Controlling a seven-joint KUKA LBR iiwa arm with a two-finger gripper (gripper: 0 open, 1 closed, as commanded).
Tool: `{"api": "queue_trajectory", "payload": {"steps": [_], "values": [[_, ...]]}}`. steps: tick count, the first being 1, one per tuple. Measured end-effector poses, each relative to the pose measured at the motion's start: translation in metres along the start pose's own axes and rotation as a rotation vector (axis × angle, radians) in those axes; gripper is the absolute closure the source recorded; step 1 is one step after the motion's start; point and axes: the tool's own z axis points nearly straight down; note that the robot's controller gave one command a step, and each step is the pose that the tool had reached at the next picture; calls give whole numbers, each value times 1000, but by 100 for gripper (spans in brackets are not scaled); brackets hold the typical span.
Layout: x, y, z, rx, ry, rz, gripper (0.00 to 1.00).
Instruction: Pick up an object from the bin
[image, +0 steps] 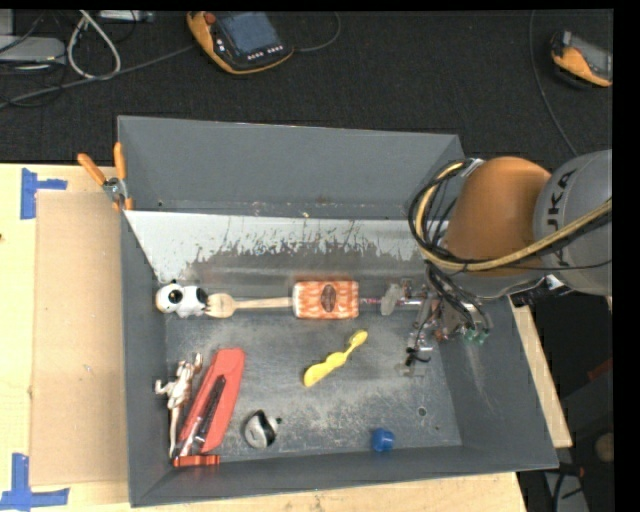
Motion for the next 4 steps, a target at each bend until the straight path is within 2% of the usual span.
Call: {"api": "queue_trajectory", "payload": {"steps": [1, 2, 3, 4], "values": [[-2, 0, -4, 1, -7, -2, 0], [9, 52, 65, -2, 0, -86, 0], [8, 46, 13, 4, -21, -60, 0], [15, 55, 27, 0, -5, -109, 0]]}}
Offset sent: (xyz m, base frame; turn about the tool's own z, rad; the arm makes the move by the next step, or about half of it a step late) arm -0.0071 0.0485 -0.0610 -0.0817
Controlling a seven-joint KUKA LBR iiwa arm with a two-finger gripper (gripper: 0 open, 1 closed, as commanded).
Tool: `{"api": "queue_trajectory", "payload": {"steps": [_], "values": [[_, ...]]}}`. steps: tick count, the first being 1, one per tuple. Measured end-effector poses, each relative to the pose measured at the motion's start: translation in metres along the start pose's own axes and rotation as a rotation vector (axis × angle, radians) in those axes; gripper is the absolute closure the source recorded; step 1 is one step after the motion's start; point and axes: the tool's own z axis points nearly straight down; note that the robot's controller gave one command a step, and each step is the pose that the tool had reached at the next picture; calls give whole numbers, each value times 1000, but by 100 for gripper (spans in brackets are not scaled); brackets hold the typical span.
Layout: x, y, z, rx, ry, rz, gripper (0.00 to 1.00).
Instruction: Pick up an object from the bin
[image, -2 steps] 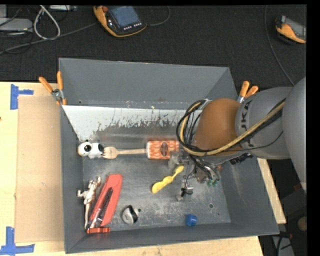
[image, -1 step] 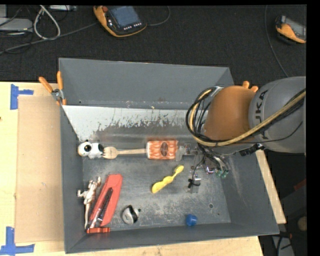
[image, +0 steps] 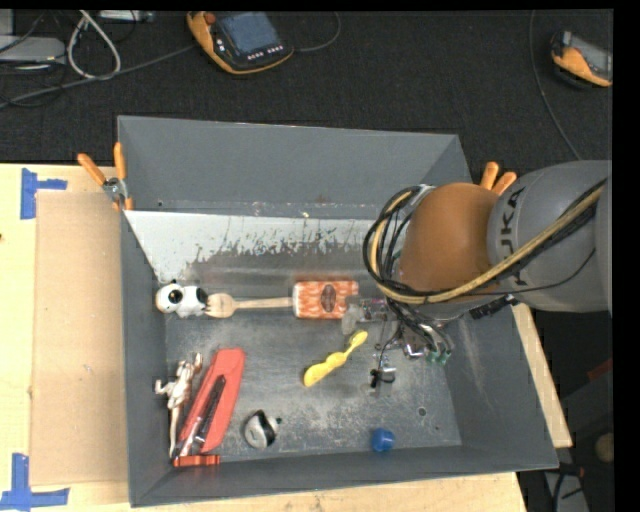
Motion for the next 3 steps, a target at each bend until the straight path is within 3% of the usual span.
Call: {"api": "queue_trajectory", "payload": {"steps": [1, 2, 3], "values": [[0, -2, 36, 3, -9, -28, 0], [-4, 11, 35, 1, -8, -172, 100], [-4, 11, 35, 1, -7, -172, 100]]}}
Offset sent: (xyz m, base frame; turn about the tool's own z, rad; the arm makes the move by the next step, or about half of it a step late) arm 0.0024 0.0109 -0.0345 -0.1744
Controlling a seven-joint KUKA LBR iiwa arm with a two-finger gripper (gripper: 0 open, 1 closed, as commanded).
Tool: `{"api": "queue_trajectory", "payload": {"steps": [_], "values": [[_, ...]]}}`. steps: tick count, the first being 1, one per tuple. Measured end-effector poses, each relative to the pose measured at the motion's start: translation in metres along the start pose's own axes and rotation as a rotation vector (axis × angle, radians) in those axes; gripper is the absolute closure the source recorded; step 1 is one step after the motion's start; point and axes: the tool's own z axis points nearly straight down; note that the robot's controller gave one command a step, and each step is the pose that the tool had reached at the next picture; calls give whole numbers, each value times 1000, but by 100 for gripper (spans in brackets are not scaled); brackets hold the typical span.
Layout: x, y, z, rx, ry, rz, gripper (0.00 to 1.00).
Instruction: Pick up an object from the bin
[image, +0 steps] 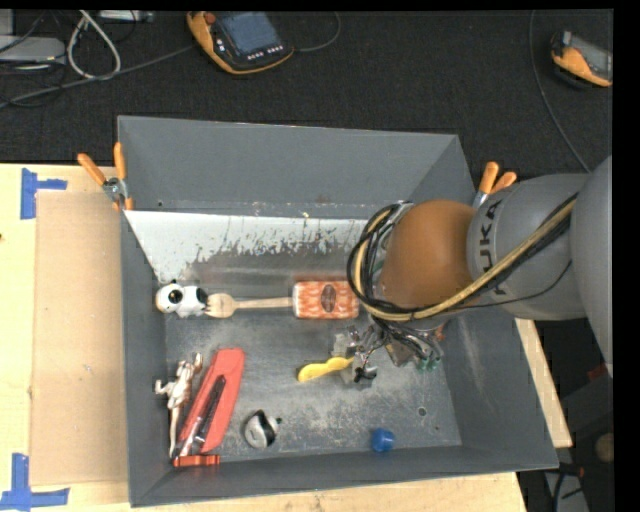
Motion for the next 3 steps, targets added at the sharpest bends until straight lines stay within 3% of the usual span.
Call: {"api": "queue_trajectory", "payload": {"steps": [1, 2, 3], "values": [[0, 0, -10, 0, 1, 0, 100], [2, 2, -53, -3, 8, 1, 100], [-1, 1, -99, 0, 0, 1, 100]]}}
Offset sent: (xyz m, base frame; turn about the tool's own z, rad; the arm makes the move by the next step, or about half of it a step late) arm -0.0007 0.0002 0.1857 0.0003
